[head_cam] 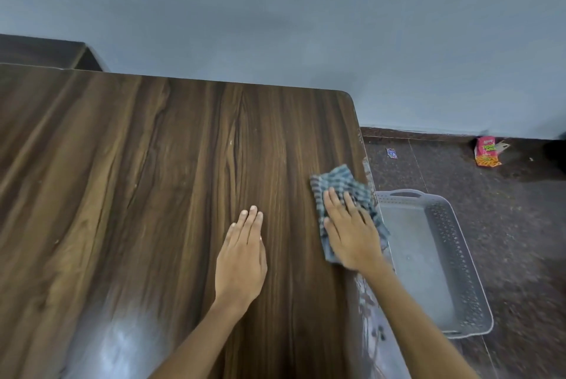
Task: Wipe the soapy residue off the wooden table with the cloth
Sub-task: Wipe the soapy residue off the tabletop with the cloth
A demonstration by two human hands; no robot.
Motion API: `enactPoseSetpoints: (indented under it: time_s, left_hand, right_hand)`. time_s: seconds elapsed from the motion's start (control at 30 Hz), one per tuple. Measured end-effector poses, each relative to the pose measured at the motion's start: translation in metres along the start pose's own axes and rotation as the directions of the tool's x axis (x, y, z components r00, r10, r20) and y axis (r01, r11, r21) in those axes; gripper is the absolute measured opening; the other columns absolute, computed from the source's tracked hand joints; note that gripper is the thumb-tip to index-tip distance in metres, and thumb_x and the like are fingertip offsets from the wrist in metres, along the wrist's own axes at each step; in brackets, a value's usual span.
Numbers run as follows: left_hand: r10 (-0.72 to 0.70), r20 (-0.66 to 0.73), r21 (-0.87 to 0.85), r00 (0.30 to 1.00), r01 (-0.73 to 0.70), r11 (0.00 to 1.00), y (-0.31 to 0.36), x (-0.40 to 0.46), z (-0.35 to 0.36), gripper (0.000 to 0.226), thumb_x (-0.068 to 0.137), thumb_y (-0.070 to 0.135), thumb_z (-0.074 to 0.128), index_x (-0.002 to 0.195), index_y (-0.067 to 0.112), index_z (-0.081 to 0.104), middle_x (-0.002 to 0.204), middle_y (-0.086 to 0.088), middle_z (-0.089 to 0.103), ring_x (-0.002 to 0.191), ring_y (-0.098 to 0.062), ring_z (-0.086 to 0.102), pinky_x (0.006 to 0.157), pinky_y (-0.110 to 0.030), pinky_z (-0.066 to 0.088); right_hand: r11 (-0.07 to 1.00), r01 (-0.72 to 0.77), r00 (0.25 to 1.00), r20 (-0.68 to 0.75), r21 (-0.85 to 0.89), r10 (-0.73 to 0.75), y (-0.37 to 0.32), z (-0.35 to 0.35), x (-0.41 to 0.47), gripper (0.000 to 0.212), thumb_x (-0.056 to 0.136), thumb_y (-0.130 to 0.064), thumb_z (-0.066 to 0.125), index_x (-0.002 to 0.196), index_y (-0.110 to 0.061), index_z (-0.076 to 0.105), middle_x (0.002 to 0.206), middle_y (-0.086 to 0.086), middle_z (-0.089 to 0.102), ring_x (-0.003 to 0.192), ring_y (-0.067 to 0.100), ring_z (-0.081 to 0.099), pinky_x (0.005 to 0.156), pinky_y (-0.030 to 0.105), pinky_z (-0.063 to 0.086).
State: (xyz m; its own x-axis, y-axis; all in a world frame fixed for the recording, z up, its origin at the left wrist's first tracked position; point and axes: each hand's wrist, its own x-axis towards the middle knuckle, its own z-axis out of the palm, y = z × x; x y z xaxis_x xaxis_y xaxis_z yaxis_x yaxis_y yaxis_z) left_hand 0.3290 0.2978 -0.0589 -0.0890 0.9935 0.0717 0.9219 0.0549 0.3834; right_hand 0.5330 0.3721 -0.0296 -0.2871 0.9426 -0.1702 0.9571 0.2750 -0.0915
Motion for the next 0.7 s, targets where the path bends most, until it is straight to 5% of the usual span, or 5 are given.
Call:
enactPoseSetpoints:
  time_s: [0.1, 0.2, 0.37, 0.5, 0.7]
  left_hand:
    - [-0.013, 0.005, 0.020, 1.000, 0.013, 1.000, 0.000, -0.010, 0.000, 0.050, 0.094, 0.024, 0.021, 0.135, 0.006, 0.044, 0.142, -0.007, 0.044, 0.133, -0.020, 0.039, 0.109, -0.036, 0.030]
    - [-0.007, 0.021, 0.038, 1.000, 0.007, 0.999, -0.002, -0.024, -0.001, 0.051, 0.095, 0.026, 0.022, 0.137, 0.006, 0.041, 0.144, -0.007, 0.041, 0.135, -0.019, 0.035, 0.111, -0.036, 0.027]
    - [0.019, 0.030, 0.026, 0.999, -0.020, 0.999, -0.008, -0.049, -0.004, 0.050, 0.096, 0.027, 0.021, 0.139, 0.007, 0.037, 0.147, -0.005, 0.035, 0.137, -0.018, 0.031, 0.112, -0.035, 0.024]
    - [0.018, 0.049, 0.038, 0.999, -0.020, 0.999, -0.009, -0.061, -0.006, 0.051, 0.096, 0.028, 0.021, 0.140, 0.009, 0.037, 0.147, -0.004, 0.036, 0.138, -0.018, 0.030, 0.112, -0.035, 0.025]
    - [0.010, 0.042, 0.049, 0.999, -0.012, 0.999, -0.009, -0.072, -0.009, 0.052, 0.096, 0.029, 0.019, 0.141, 0.009, 0.035, 0.148, -0.003, 0.034, 0.139, -0.017, 0.026, 0.113, -0.033, 0.020]
  right_hand:
    - [0.998, -0.058, 0.998, 0.040, 0.022, 0.057, -0.032, -0.003, 0.032, 0.054, 0.099, -0.040, 0.008, 0.151, -0.024, 0.003, 0.158, -0.007, 0.000, 0.145, 0.021, 0.000, 0.114, 0.037, 0.011]
    - [0.994, 0.062, 0.996, 0.055, 0.090, -0.067, -0.069, 0.003, 0.010, 0.052, 0.102, -0.036, 0.016, 0.151, -0.025, 0.005, 0.158, -0.007, 0.001, 0.145, 0.019, -0.002, 0.115, 0.040, 0.011]
    - [0.966, 0.245, 0.968, 0.039, 0.081, -0.249, -0.080, 0.021, -0.105, 0.050, 0.098, -0.040, 0.024, 0.145, -0.027, 0.033, 0.148, -0.011, 0.035, 0.137, 0.013, 0.032, 0.104, 0.031, 0.028]
    - [0.942, 0.329, 0.943, 0.064, -0.062, -0.325, -0.022, 0.014, -0.117, 0.051, 0.098, -0.052, 0.021, 0.145, -0.032, 0.030, 0.147, -0.014, 0.036, 0.137, 0.010, 0.031, 0.101, 0.032, 0.024]
    - [0.989, 0.144, 0.989, 0.033, -0.018, -0.144, -0.032, 0.010, -0.046, 0.055, 0.096, -0.051, 0.012, 0.146, -0.033, 0.029, 0.151, -0.015, 0.027, 0.142, 0.018, 0.022, 0.114, 0.048, 0.009]
